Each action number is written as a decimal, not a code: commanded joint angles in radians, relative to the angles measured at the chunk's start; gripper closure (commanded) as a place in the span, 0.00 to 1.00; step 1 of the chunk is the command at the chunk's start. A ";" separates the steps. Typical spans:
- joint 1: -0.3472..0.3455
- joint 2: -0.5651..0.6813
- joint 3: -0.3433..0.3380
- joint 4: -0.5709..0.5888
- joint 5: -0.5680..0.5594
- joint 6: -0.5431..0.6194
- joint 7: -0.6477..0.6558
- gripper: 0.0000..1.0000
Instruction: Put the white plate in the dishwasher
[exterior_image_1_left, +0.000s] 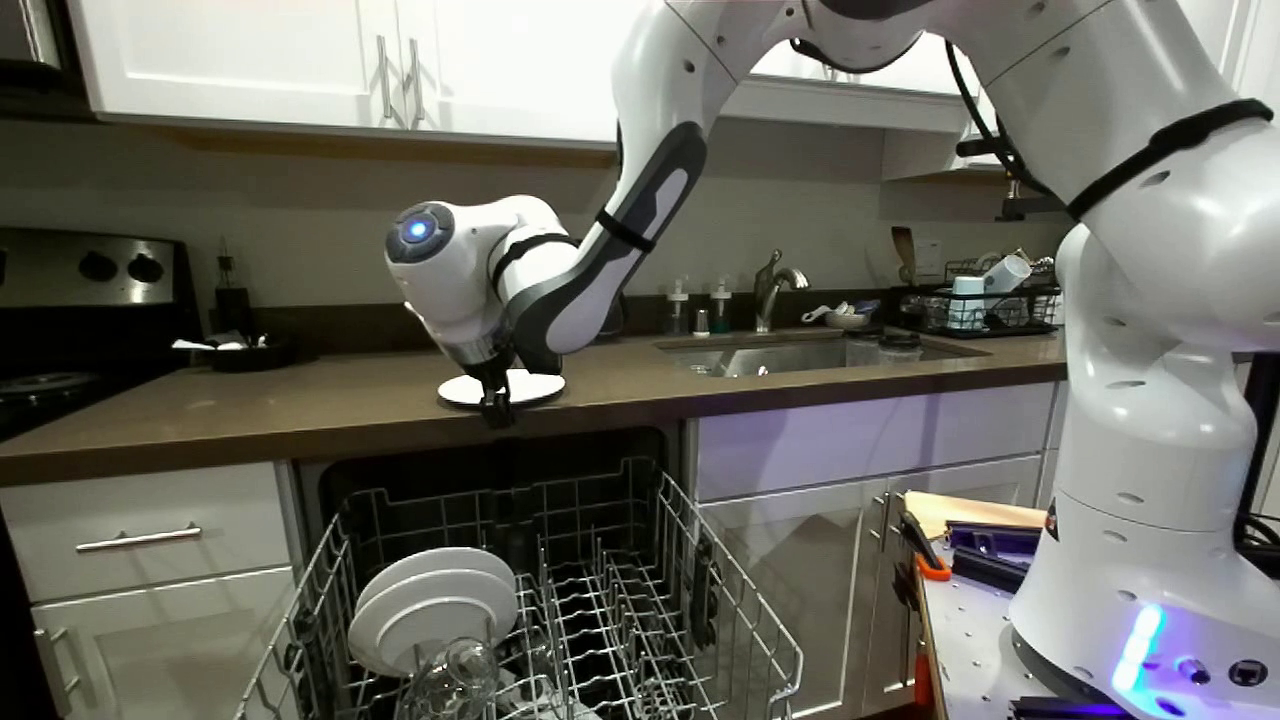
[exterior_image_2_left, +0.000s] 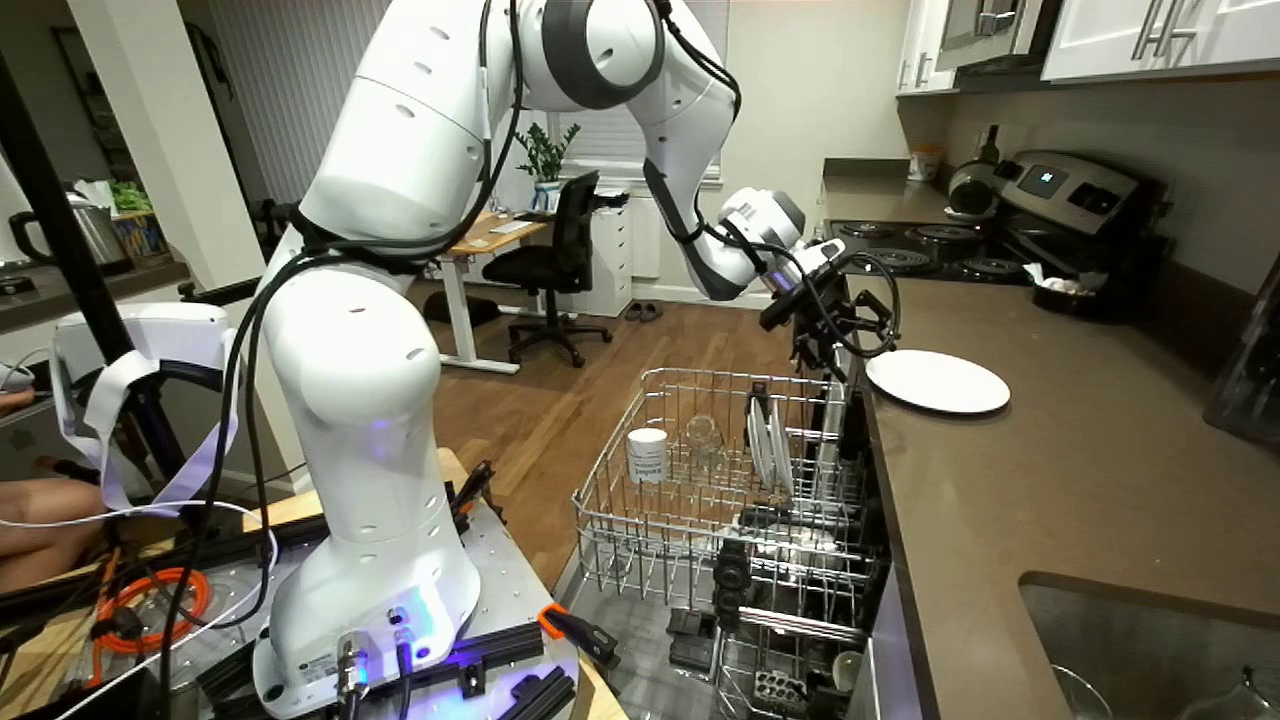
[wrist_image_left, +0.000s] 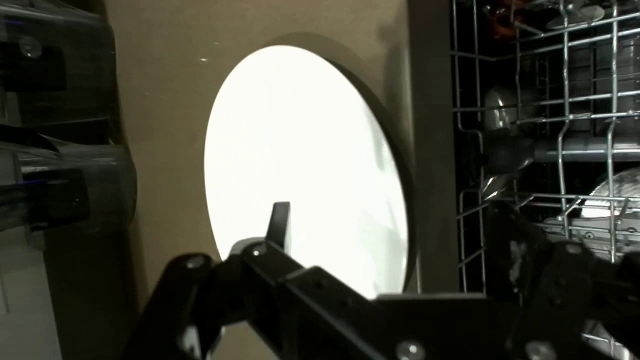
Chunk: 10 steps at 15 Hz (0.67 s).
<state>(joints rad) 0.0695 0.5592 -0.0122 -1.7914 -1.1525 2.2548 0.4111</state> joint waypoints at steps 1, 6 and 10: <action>-0.024 0.012 0.011 0.027 0.067 0.026 -0.096 0.19; -0.036 0.017 0.000 0.037 0.071 0.096 -0.154 0.00; -0.045 0.028 -0.004 0.053 0.086 0.120 -0.191 0.29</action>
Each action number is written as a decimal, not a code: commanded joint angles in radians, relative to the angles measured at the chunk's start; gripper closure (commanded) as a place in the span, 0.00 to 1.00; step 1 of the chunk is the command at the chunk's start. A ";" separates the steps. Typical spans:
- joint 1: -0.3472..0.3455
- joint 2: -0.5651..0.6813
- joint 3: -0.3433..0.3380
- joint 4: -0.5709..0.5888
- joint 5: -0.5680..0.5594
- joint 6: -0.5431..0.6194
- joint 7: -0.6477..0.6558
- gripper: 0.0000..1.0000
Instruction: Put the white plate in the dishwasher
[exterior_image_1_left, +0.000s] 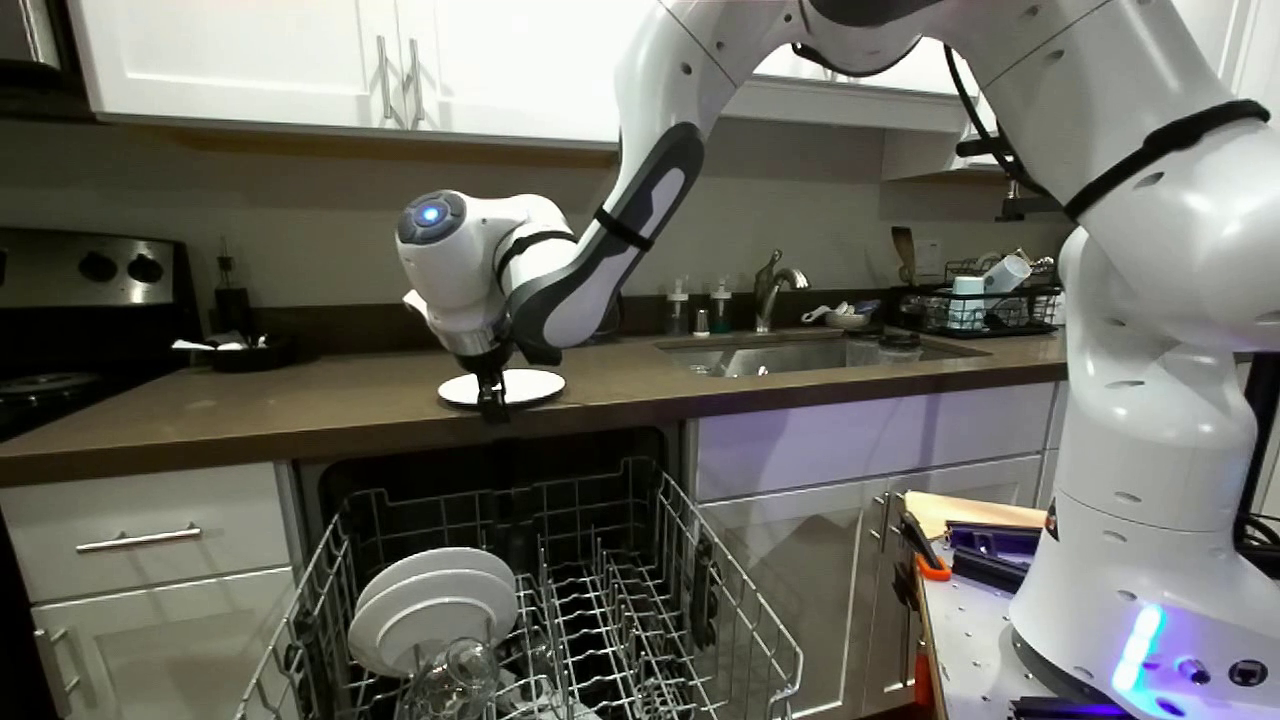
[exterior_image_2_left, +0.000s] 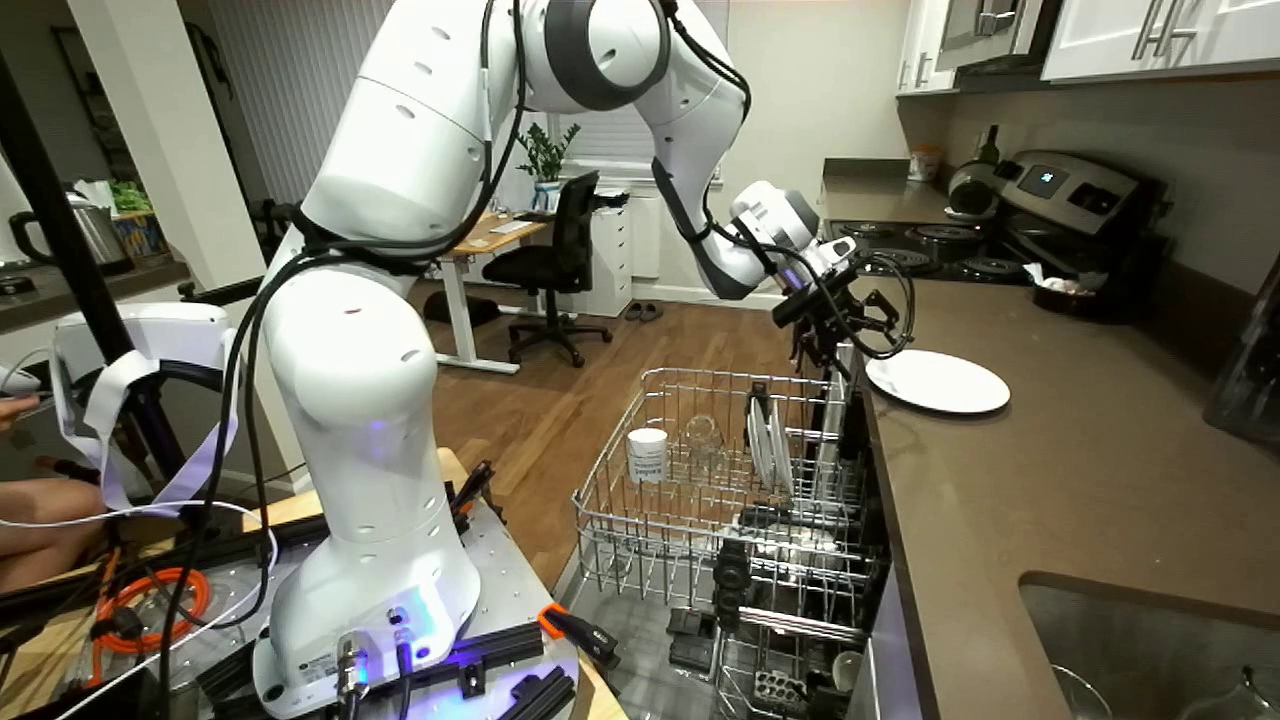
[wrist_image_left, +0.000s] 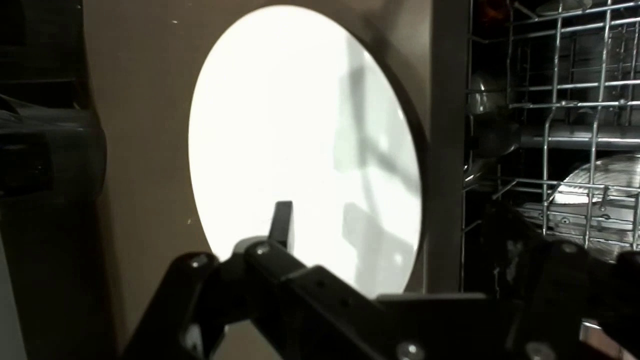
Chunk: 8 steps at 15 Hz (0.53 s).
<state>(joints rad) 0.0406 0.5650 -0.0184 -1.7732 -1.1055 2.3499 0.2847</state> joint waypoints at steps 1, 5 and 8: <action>-0.016 0.027 0.000 0.040 0.042 0.023 -0.067 0.35; -0.016 0.042 -0.007 0.056 0.051 0.017 -0.071 0.38; -0.017 0.050 -0.006 0.064 0.072 0.010 -0.083 0.62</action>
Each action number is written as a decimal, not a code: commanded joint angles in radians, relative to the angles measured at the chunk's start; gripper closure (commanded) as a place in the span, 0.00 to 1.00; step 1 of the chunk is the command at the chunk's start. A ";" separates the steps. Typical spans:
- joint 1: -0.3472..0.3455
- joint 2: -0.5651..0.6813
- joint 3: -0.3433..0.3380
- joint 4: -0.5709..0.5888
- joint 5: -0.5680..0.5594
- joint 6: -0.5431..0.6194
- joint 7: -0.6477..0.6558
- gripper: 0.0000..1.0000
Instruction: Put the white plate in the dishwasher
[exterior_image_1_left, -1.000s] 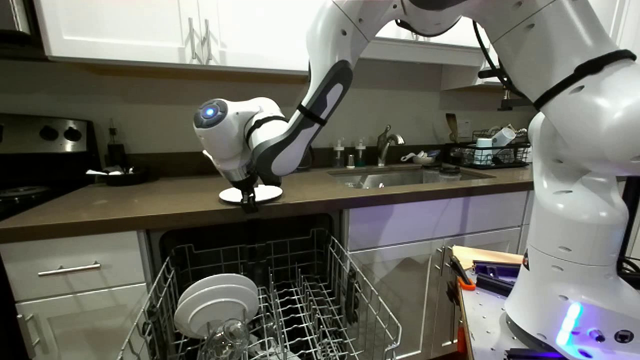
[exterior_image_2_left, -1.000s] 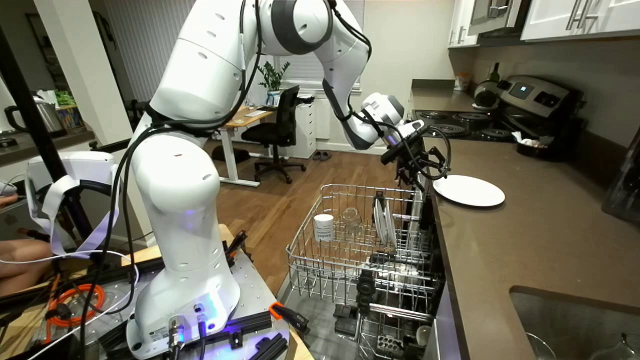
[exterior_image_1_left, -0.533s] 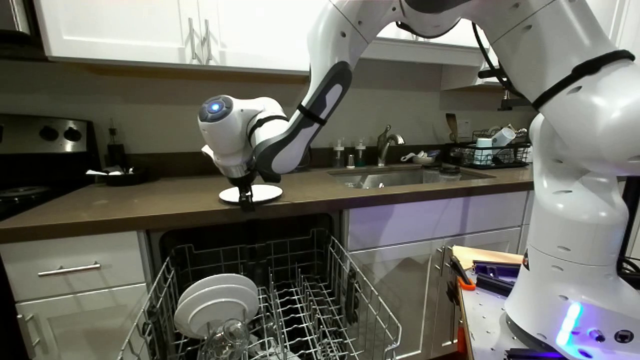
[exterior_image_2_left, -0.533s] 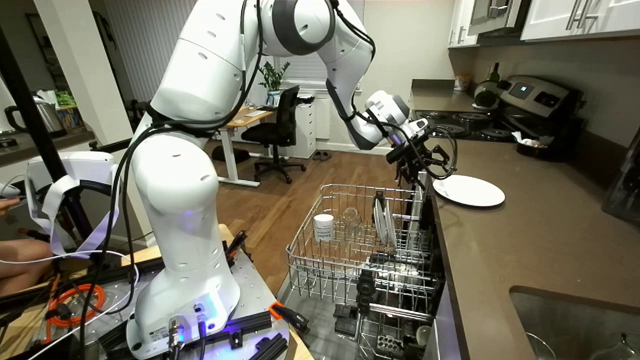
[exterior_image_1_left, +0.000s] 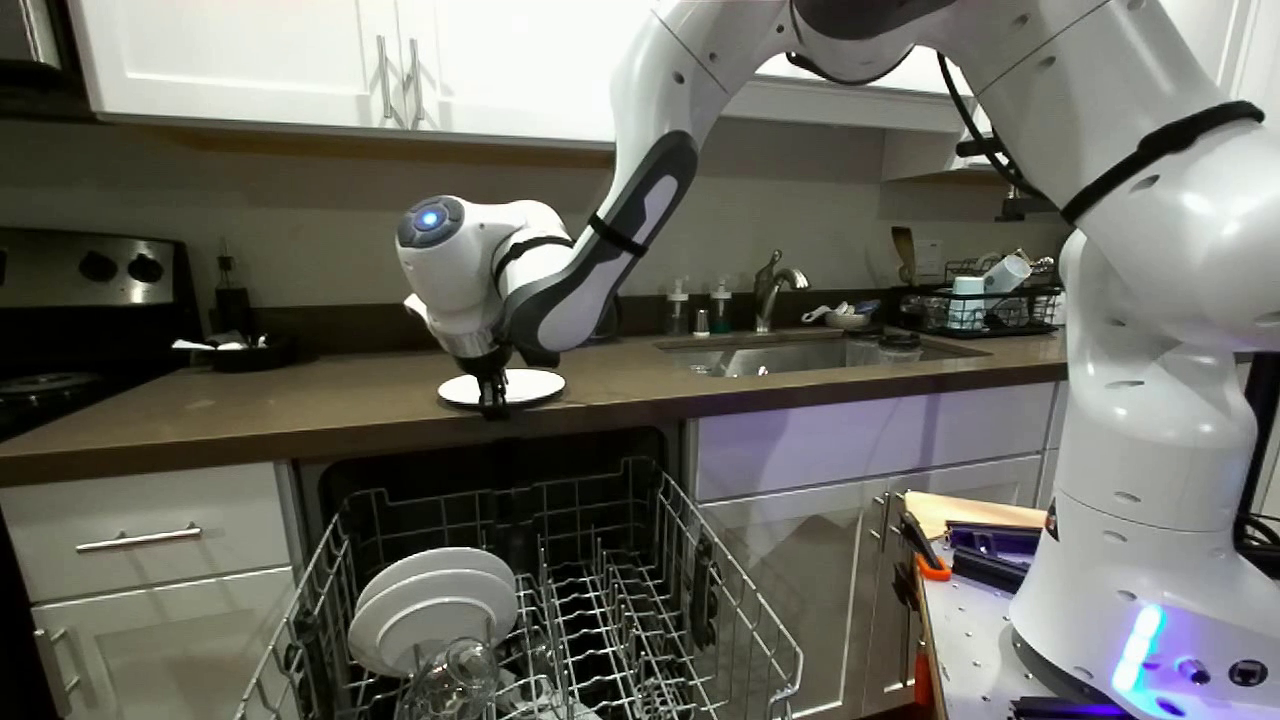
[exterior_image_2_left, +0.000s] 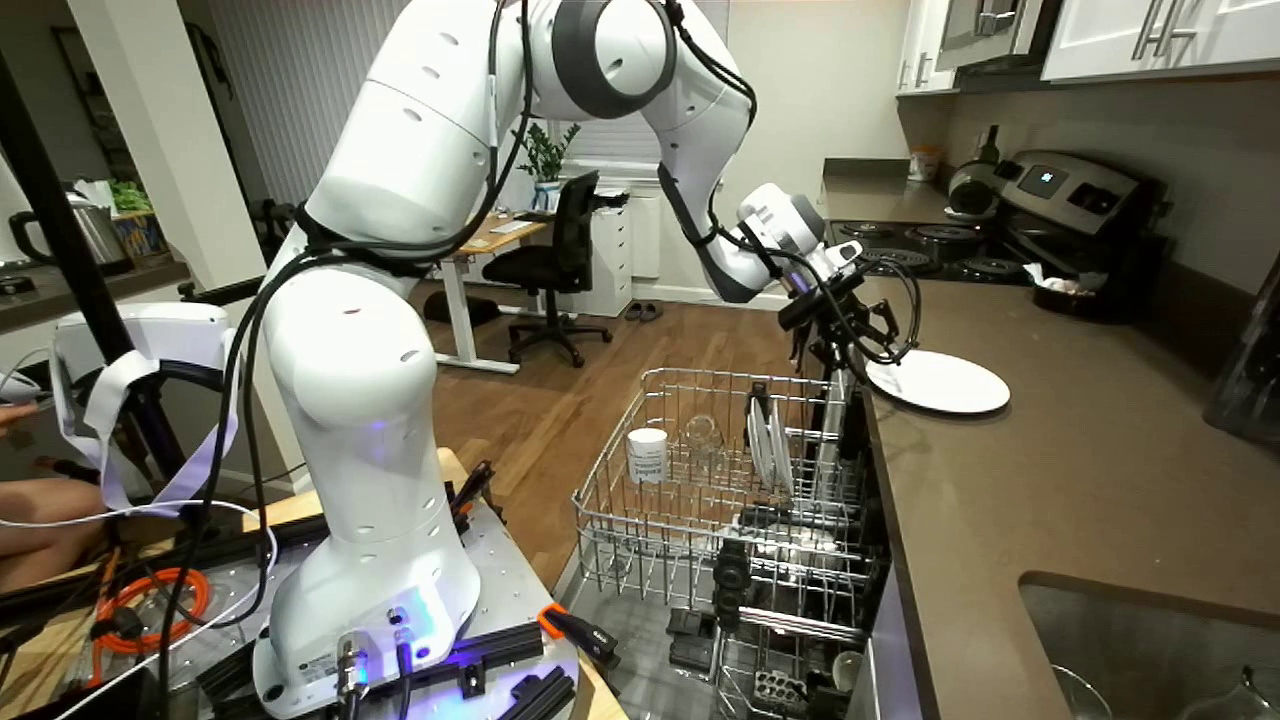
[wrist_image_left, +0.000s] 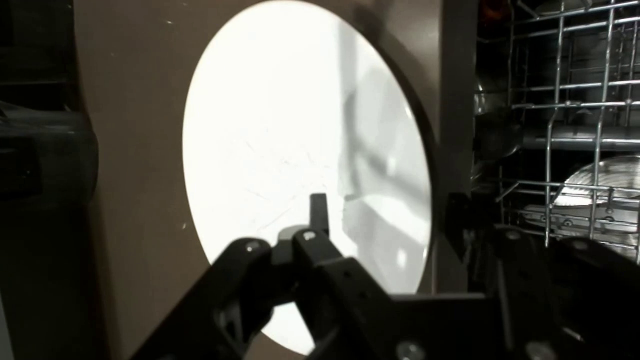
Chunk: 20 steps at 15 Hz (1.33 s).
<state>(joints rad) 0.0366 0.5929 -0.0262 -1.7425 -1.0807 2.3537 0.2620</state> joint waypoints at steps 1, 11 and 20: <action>-0.009 0.020 0.002 0.030 0.060 0.004 -0.063 0.66; 0.030 -0.020 -0.020 -0.013 0.035 0.022 -0.015 0.96; 0.076 -0.054 -0.054 -0.065 -0.195 0.037 0.251 0.97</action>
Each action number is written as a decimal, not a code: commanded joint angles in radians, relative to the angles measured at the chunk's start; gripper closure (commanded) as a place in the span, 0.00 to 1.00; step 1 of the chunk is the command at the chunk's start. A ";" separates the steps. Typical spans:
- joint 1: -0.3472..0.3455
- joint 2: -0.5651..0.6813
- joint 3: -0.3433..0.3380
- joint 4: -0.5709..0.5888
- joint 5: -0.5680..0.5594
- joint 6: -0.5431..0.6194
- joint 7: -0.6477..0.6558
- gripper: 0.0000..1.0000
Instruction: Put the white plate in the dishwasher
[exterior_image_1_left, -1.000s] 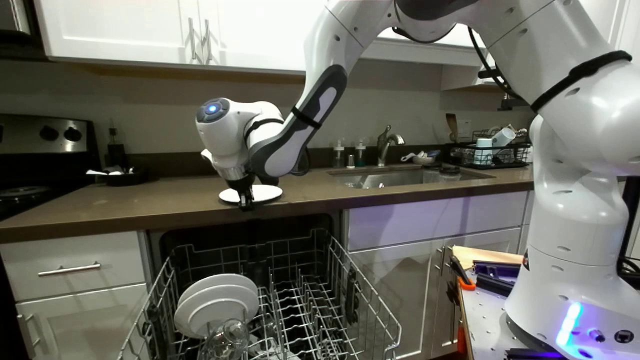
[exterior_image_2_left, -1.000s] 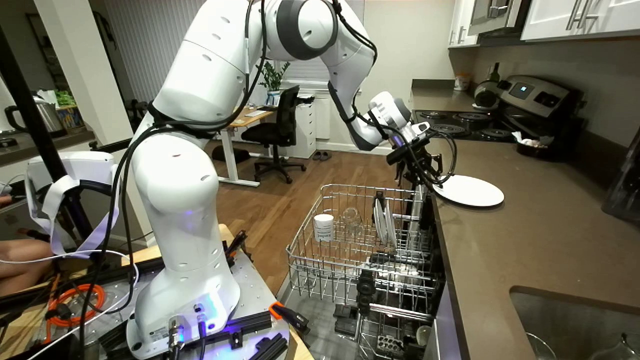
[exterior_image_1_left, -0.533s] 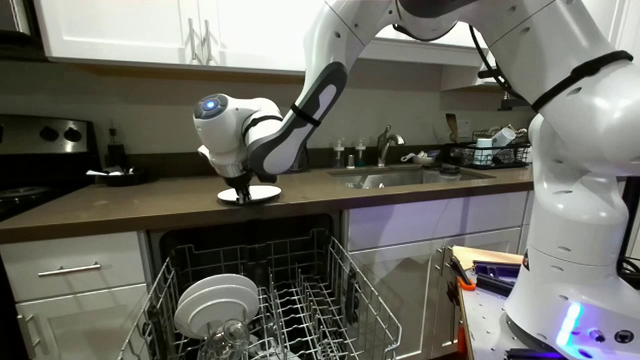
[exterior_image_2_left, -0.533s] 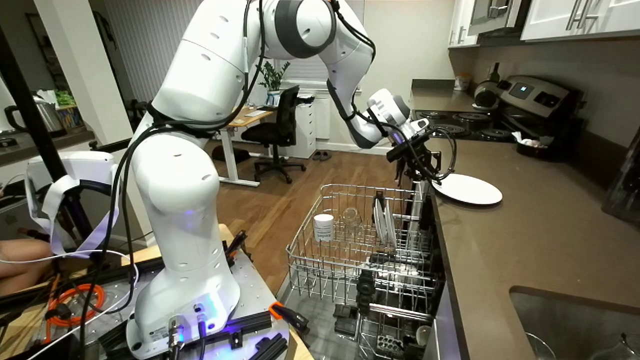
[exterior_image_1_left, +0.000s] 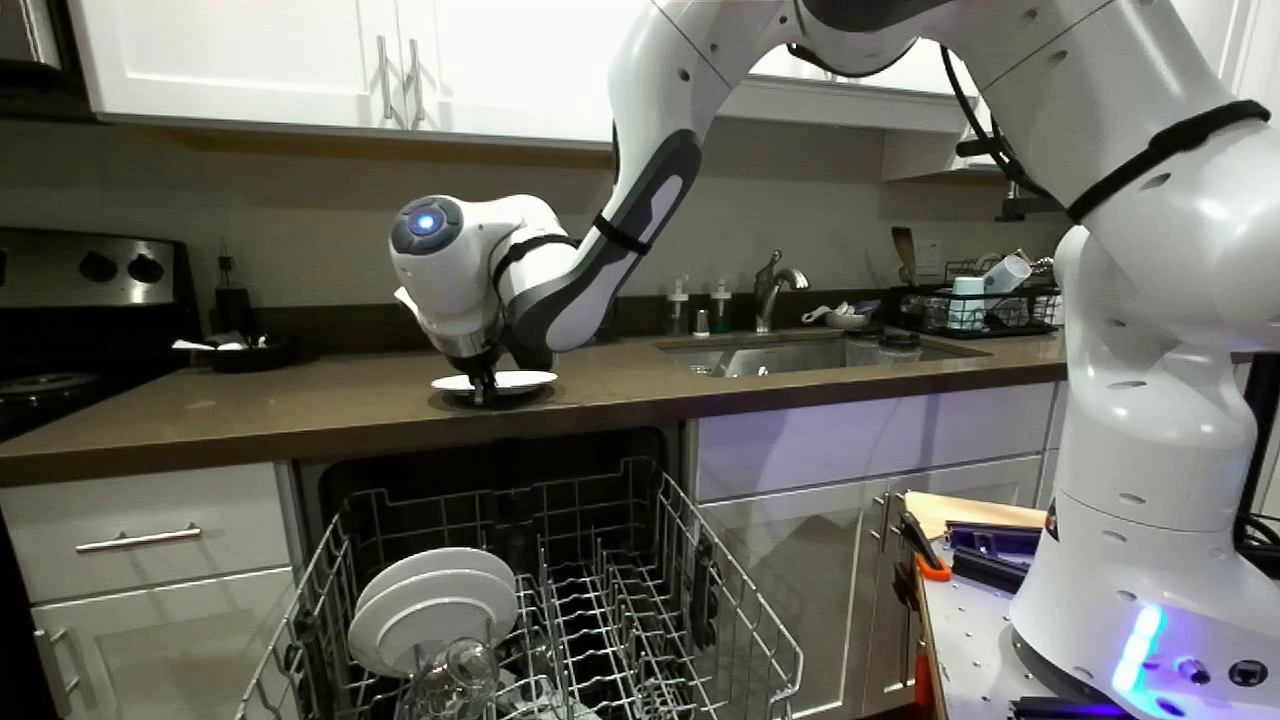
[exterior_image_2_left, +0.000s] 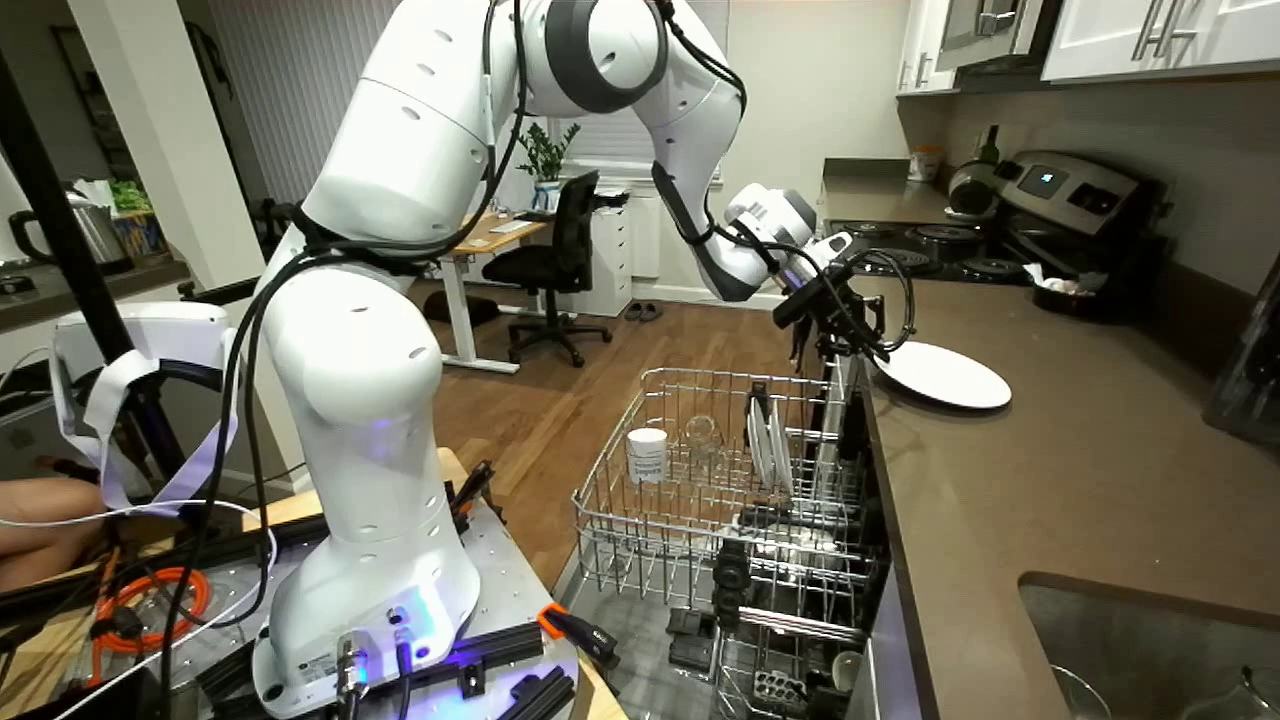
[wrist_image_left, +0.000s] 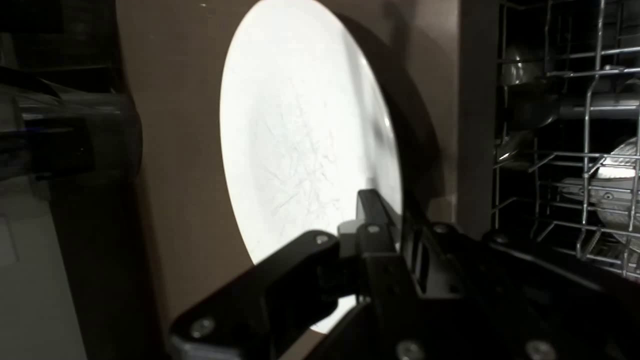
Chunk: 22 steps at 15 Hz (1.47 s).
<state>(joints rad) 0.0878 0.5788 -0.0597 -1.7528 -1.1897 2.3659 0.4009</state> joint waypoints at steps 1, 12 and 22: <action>0.031 -0.046 -0.023 -0.064 -0.126 0.021 0.163 0.98; 0.062 -0.113 0.048 -0.188 -0.597 -0.273 0.839 0.99; 0.047 -0.209 0.145 -0.307 -0.546 -0.416 0.786 0.99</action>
<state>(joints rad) 0.1441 0.4497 0.0553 -1.9977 -1.7505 1.9835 1.2409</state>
